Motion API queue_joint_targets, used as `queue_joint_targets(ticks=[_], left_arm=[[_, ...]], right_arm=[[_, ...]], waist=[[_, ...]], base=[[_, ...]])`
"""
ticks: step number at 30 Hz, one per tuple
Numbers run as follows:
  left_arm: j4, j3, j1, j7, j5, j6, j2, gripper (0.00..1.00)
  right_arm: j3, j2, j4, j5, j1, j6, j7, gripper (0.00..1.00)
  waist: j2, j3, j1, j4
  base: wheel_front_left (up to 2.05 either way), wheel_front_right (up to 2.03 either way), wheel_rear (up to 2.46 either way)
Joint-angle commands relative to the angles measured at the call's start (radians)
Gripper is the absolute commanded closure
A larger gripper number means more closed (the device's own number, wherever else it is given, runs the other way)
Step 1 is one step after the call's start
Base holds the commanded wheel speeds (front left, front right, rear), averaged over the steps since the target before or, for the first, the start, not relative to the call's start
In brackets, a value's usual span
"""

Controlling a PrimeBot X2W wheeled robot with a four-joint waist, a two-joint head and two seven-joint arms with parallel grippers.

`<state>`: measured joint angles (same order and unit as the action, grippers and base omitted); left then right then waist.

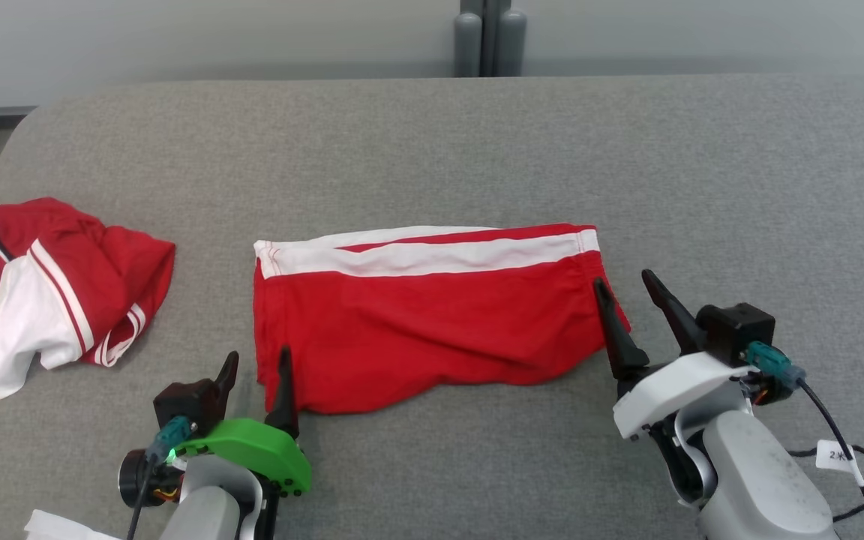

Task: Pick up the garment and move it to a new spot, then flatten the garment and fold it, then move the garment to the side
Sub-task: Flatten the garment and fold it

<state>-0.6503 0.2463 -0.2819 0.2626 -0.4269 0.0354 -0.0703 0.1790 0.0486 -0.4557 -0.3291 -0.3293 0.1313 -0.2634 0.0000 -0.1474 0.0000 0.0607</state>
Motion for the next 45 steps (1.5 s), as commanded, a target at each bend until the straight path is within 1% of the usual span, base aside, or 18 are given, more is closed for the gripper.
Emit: queue_joint_targets(ticks=[1,5,10,13,15,16,17,18,19,22,26,29,35,37,40,42,45], left_arm=[[0.010,-0.002,0.010,0.003,0.012,0.008,0.005,0.00],[0.019,0.003,-0.006,0.003,0.033,0.025,0.011,0.00],[0.026,-0.006,-0.016,0.003,0.047,0.039,0.017,0.00],[0.027,-0.014,-0.015,0.003,0.055,0.044,0.017,0.00],[0.027,-0.020,-0.014,0.003,0.062,0.046,0.018,0.00],[0.027,-0.022,-0.014,0.003,0.064,0.047,0.018,0.00],[0.027,-0.025,-0.016,0.003,0.067,0.048,0.019,0.00],[0.027,-0.027,-0.017,0.003,0.069,0.049,0.019,0.00],[0.028,-0.027,-0.020,0.003,0.069,0.050,0.019,0.00],[0.032,-0.025,-0.025,0.003,0.067,0.051,0.019,0.00],[0.036,-0.027,-0.016,0.003,0.068,0.049,0.019,0.00],[0.038,-0.021,-0.005,0.003,0.069,0.049,0.019,0.00],[0.038,-0.004,0.019,0.003,0.062,0.051,0.019,0.00],[0.036,0.001,0.027,0.003,0.060,0.049,0.018,0.00],[0.037,0.009,0.035,0.003,0.057,0.044,0.018,0.00],[0.037,0.015,0.040,0.003,0.055,0.041,0.018,0.00],[0.033,0.023,0.047,0.003,0.051,0.040,0.018,0.00]], right_arm=[[0.000,0.004,-0.034,0.017,-0.030,-0.001,-0.002,0.00],[-0.016,0.004,-0.145,0.067,-0.092,-0.001,-0.001,0.00],[-0.083,0.004,-0.266,0.130,-0.119,-0.001,-0.001,0.00],[-0.101,0.005,-0.316,0.143,-0.116,-0.001,-0.001,0.00],[-0.094,0.004,-0.354,0.129,-0.116,-0.001,0.001,0.00],[-0.087,0.004,-0.366,0.120,-0.117,-0.001,0.003,0.04],[-0.075,0.004,-0.378,0.106,-0.119,-0.001,0.004,0.35],[-0.065,0.004,-0.387,0.097,-0.123,-0.001,0.006,0.72],[-0.056,0.002,-0.393,0.087,-0.127,-0.001,0.006,1.00],[-0.050,0.002,-0.388,0.060,-0.134,-0.001,0.006,1.00],[-0.104,0.015,-0.376,0.065,-0.127,-0.003,0.002,1.00],[-0.160,0.055,-0.372,0.079,-0.123,-0.003,0.000,1.00],[-0.302,0.173,-0.378,0.137,-0.138,-0.002,-0.001,1.00],[-0.342,0.189,-0.380,0.160,-0.149,-0.001,-0.001,1.00],[-0.364,0.181,-0.370,0.182,-0.162,-0.001,0.003,1.00],[-0.345,0.144,-0.352,0.187,-0.168,-0.001,0.017,1.00],[-0.281,0.082,-0.301,0.159,-0.176,-0.001,0.046,1.00]], waist=[[0.0000,-0.020,0.0000,0.033],[0.0000,-0.044,0.0000,0.065],[0.0000,-0.072,0.0000,0.089],[0.0000,-0.081,0.0000,0.091],[0.0000,-0.085,0.0000,0.091],[0.0000,-0.086,0.0000,0.091],[0.0000,-0.088,0.0000,0.090],[0.0000,-0.089,0.0000,0.090],[0.0000,-0.091,0.0000,0.089],[0.0000,-0.091,0.0000,0.085],[0.0000,-0.081,0.0000,0.072],[0.0000,-0.068,0.0000,0.062],[0.0000,-0.042,0.0000,0.041],[0.0000,-0.034,0.0000,0.033],[0.0000,-0.024,0.0000,0.023],[0.0000,-0.019,0.0000,0.017],[0.0000,-0.012,0.0000,0.011]], base=[[0.00,0.00,0.00],[0.00,0.00,0.00],[0.00,0.00,0.00],[0.00,0.00,0.00],[0.00,0.00,0.00],[0.00,0.00,0.00],[0.00,0.00,0.00],[0.00,0.00,0.00],[0.00,0.00,0.00],[0.00,0.00,0.00],[0.00,0.00,0.00],[0.00,0.00,0.00],[0.00,0.00,0.00],[0.00,0.00,0.00],[0.00,0.00,0.00],[0.00,0.00,0.00],[0.00,0.00,0.00]])
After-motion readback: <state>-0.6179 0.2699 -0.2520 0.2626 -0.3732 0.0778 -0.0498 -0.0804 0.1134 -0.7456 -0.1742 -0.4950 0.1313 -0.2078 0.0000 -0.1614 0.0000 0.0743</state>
